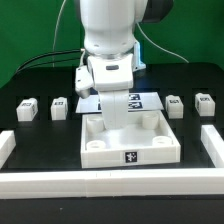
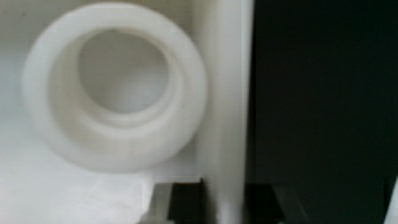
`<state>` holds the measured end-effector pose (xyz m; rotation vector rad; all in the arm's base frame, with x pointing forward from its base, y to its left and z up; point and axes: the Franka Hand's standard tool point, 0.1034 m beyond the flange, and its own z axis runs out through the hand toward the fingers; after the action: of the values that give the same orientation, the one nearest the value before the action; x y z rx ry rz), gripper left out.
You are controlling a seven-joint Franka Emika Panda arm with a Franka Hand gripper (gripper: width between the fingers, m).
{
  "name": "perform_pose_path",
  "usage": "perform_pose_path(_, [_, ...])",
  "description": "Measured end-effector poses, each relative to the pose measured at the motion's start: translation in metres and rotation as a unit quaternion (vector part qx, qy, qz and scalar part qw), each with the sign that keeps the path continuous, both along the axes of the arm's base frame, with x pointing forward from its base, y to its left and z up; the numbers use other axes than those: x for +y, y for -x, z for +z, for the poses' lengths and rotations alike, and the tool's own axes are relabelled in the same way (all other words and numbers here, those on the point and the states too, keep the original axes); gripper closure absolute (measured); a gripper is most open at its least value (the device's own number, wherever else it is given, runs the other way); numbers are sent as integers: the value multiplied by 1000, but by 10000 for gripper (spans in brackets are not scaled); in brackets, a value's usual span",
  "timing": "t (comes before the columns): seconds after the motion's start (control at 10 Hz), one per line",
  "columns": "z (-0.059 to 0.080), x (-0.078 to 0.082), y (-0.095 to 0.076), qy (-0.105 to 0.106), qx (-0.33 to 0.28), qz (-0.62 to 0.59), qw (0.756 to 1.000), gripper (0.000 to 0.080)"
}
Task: Assemble one leg
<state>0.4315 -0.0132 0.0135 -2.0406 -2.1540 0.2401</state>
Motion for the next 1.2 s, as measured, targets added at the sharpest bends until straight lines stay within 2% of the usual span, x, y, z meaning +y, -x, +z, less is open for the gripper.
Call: perform_pose_path(1.2, [0, 49, -36, -5, -18, -28, 999, 719])
